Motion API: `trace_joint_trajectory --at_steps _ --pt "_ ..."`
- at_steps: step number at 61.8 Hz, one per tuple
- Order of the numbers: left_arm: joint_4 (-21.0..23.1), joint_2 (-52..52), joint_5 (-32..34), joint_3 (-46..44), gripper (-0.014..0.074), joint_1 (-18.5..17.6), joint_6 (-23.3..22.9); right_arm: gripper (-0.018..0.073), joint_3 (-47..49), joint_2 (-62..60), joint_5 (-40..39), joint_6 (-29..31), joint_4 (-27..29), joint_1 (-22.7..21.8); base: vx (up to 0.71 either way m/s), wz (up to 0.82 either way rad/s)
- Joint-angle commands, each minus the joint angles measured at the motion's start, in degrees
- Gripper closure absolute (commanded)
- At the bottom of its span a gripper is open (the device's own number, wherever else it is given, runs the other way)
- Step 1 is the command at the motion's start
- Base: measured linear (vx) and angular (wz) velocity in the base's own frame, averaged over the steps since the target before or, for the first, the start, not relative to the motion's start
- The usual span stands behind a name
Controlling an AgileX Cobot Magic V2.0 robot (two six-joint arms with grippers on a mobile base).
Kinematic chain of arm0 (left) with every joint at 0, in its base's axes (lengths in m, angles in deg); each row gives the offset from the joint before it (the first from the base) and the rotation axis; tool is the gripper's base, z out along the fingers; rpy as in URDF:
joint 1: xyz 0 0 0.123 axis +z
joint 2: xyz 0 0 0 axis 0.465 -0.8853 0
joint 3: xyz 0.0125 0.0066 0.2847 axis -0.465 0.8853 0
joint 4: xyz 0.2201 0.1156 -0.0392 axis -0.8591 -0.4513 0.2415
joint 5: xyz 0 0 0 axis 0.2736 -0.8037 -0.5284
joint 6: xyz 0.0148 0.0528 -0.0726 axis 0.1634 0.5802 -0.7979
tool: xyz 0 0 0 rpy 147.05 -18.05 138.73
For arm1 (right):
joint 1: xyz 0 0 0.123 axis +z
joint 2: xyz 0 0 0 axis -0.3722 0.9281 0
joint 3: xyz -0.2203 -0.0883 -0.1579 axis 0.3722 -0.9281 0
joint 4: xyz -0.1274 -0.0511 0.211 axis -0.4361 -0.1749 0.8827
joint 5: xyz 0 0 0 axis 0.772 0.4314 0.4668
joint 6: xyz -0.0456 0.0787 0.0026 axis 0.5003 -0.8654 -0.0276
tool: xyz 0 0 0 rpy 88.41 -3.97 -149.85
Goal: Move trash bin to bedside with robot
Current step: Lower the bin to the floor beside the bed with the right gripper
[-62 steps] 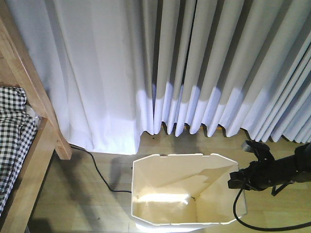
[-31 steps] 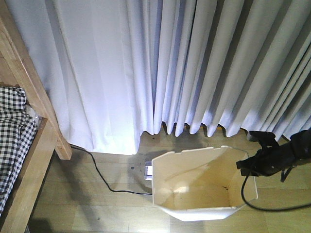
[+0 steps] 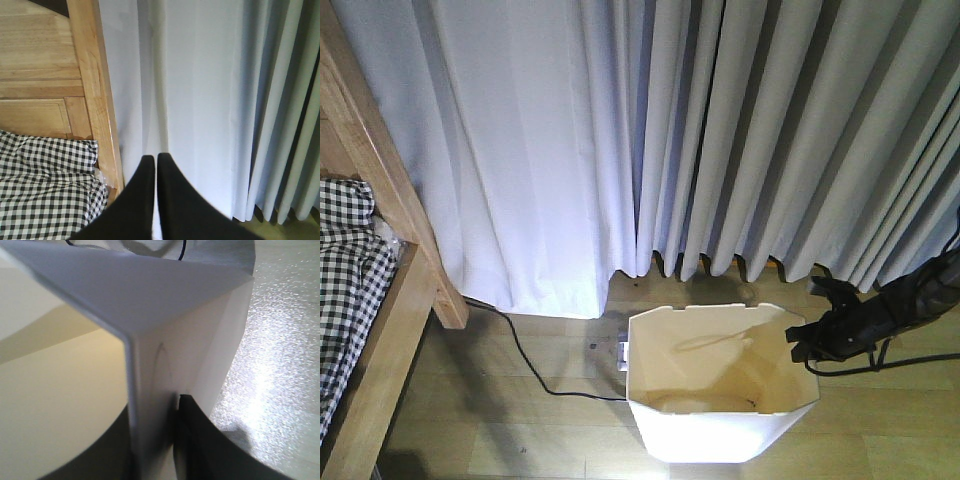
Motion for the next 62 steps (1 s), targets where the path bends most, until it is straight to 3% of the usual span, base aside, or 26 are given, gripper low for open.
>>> trace_joint_trajectory --at_steps 1,22,38,62 --pt "0.24 0.85 4.05 1.08 0.0603 0.02 0.0 0.0555 4.74 -0.4 10.41 -1.88 1.87 -0.09 0.0 0.0" --pt "0.24 0.85 4.05 1.08 0.0603 0.02 0.0 0.0547 19.49 11.04 13.65 -7.5 -5.28 1.24 0.0 0.0" --pt "0.24 0.85 4.05 1.08 0.0603 0.02 0.0 0.0538 27.18 16.5 13.9 -12.58 -6.17 3.2 0.0 0.0" --pt "0.24 0.85 4.05 1.08 0.0603 0.02 0.0 0.0502 28.78 18.26 12.82 -15.55 -8.88 4.5 0.0 0.0"
